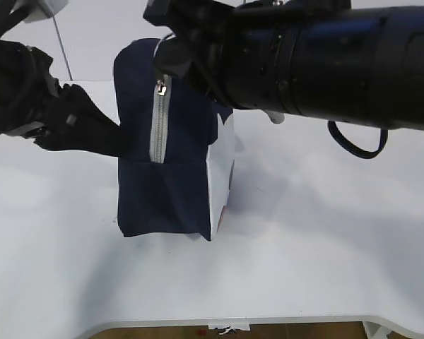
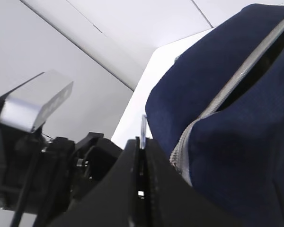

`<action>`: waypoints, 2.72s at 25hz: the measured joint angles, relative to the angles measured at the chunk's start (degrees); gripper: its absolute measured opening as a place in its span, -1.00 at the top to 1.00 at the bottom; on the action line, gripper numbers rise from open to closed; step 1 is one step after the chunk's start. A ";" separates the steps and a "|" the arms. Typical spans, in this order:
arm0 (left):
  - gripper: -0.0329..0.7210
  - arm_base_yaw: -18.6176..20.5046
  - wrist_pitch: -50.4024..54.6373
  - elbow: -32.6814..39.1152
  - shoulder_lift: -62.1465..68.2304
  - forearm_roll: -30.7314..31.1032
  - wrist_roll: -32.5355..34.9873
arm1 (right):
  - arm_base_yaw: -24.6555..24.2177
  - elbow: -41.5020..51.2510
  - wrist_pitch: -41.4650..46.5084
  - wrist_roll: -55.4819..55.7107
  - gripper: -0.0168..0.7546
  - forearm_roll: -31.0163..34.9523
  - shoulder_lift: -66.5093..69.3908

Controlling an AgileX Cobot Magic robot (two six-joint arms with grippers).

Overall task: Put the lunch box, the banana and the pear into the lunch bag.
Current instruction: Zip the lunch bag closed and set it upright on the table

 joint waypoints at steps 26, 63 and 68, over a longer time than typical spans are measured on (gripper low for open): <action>0.94 -0.10 0.23 0.00 3.56 7.80 5.94 | 0.00 -0.15 -0.36 -2.36 0.98 0.03 0.50; 0.94 -0.10 3.35 0.00 1.53 9.65 5.94 | -11.38 -3.54 -2.00 -9.62 0.98 0.13 3.55; 0.94 -0.10 3.57 0.00 1.53 10.03 5.94 | -11.84 -6.62 -2.80 -9.77 0.98 0.13 6.12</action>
